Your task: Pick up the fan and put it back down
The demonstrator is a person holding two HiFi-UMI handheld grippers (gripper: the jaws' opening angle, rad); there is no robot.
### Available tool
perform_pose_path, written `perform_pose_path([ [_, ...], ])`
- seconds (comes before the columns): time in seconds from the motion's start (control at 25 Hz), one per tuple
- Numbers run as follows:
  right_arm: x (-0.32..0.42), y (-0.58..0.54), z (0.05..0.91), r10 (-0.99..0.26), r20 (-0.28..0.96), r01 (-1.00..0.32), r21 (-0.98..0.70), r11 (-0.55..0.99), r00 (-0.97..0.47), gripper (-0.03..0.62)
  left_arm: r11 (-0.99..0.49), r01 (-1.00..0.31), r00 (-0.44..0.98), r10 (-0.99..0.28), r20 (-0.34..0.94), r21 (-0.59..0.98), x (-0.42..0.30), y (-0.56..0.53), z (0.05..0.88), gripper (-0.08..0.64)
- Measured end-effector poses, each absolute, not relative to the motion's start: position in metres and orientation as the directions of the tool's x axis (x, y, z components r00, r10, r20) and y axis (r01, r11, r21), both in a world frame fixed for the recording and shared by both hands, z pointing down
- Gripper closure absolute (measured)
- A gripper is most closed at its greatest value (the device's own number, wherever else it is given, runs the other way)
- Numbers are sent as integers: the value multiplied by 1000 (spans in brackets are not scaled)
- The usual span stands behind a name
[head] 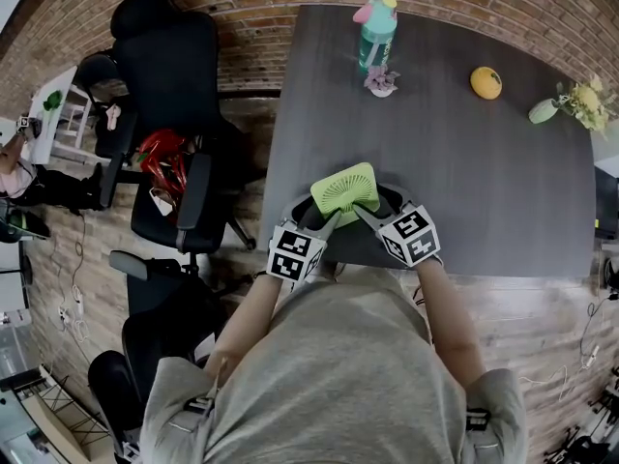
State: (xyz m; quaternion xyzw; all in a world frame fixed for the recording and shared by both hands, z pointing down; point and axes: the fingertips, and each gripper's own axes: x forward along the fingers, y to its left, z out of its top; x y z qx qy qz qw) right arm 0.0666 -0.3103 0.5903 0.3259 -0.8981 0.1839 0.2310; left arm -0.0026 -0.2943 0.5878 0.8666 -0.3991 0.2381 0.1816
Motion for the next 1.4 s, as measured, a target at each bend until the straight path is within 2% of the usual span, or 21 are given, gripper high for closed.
perform_pose_path([
  [0.6, 70, -321, 582, -541, 518, -697, -160, 699, -662, 359, -602, -794, 535, -628, 566, 82, 1, -306, 581, 321],
  [1.4, 86, -347, 550, -625, 477, -745, -102, 659, -618, 368, -607, -791, 554, -665, 500, 70, 15, -339, 548, 321],
])
